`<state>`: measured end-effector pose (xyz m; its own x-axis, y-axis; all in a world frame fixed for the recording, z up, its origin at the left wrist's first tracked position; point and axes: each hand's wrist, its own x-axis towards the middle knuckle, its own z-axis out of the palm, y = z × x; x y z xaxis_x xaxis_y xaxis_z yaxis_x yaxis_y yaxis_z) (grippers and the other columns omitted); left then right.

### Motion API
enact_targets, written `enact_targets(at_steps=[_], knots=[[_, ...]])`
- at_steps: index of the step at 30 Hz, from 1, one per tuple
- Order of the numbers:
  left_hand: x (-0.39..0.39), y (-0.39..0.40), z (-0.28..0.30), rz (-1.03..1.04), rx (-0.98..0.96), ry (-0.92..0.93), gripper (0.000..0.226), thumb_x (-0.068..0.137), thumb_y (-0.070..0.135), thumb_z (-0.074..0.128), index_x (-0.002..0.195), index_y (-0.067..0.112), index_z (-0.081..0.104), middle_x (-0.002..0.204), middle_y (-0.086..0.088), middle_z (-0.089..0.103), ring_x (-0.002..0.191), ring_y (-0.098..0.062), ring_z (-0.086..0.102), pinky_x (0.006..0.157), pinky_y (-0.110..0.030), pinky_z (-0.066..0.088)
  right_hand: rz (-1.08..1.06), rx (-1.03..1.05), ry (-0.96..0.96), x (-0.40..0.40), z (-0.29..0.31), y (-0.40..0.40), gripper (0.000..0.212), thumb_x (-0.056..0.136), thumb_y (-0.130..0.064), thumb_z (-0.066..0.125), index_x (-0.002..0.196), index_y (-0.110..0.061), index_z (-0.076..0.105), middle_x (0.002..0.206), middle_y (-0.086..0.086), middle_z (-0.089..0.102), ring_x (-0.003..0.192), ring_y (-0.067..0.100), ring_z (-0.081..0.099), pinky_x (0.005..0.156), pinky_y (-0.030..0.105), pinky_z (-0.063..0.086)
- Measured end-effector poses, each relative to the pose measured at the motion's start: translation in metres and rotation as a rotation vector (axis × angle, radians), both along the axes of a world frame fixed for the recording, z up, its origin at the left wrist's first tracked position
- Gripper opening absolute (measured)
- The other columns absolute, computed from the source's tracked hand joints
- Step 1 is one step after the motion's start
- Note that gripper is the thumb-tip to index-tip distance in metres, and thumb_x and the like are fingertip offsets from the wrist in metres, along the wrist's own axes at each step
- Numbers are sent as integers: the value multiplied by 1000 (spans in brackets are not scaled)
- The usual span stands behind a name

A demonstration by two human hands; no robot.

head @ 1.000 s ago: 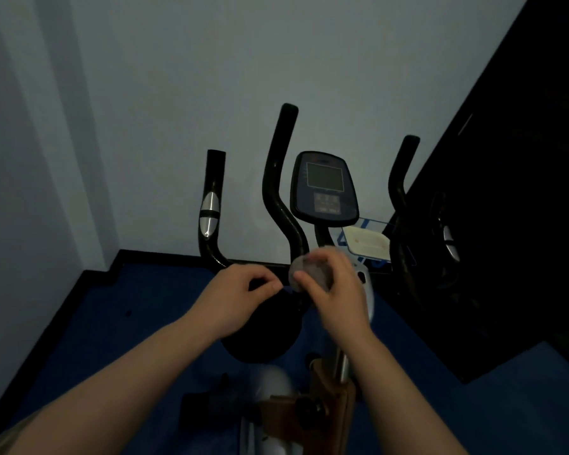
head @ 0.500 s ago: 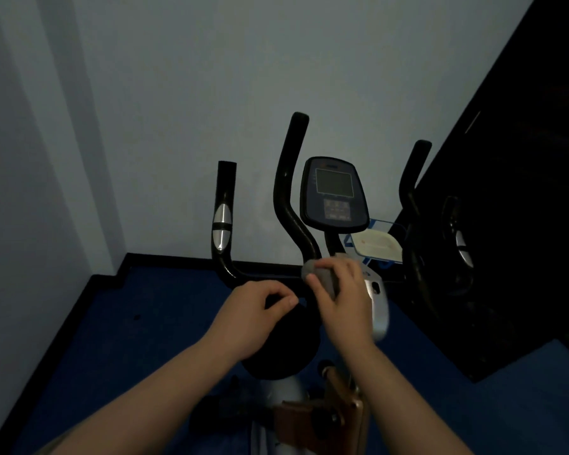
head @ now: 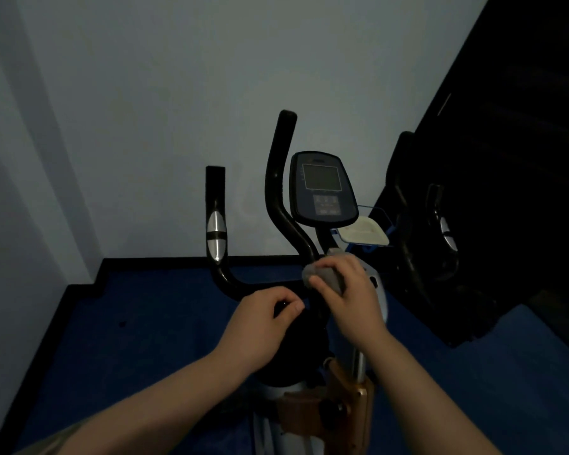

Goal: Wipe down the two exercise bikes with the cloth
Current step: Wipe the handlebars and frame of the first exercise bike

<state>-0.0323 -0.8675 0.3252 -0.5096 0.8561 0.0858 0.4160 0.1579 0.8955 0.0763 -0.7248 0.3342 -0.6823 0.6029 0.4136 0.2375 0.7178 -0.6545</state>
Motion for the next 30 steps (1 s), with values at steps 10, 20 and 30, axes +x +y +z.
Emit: enact_targets(at_steps=[10, 20, 30], knots=[[5, -1, 1, 45, 9, -40, 12, 94, 38, 57, 90, 38, 69, 88, 21, 68, 85, 7, 61, 78, -22, 51, -4, -4, 45, -2, -10, 2, 20, 87, -22, 71, 102, -32, 61, 106, -19, 49, 100, -3, 52, 82, 7, 39], [9, -2, 1, 120, -54, -54, 11, 92, 38, 59, 88, 41, 69, 90, 34, 64, 88, 14, 58, 73, -3, 41, 182, 9, 43, -5, -13, 25, 17, 87, -28, 69, 101, -32, 61, 105, -15, 50, 99, -3, 52, 81, 6, 39], [15, -6, 6, 158, -69, 11, 12, 93, 42, 57, 90, 43, 68, 88, 28, 67, 85, 12, 60, 69, -6, 43, 243, 90, 19, -6, -9, 32, 17, 88, -31, 67, 104, -33, 60, 105, -15, 48, 99, 1, 52, 80, 11, 42]])
